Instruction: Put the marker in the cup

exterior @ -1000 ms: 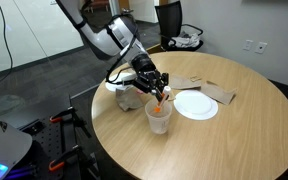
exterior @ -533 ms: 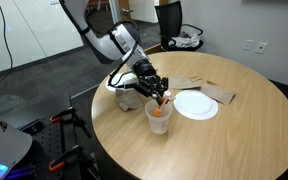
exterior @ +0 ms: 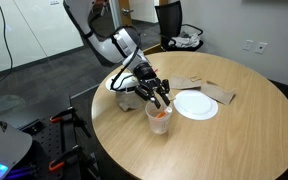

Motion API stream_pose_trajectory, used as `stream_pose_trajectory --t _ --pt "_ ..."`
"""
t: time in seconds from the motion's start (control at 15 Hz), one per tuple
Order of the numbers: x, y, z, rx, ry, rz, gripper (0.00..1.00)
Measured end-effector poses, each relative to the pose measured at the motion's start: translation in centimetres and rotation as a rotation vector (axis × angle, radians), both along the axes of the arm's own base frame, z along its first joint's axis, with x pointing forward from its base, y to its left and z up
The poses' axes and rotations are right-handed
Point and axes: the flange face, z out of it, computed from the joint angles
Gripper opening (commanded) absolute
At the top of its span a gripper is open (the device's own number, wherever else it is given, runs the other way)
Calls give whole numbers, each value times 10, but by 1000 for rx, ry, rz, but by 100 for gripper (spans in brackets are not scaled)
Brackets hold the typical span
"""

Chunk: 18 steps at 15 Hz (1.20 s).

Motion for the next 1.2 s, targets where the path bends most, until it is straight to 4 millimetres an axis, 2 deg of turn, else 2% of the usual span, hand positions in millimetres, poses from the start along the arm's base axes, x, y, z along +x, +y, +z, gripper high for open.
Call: stream_pose_trajectory --t 0.27,0.6,0.8,1.0,1.2 --pt "2 0 0 -7 -61 -18 98" --pt "26 0 22 -15 -136 -33 100" --pt "32 4 39 -26 -171 -34 100" --pt "29 11 55 -28 -186 -27 100" --pt "16 16 69 -14 -183 -18 100"
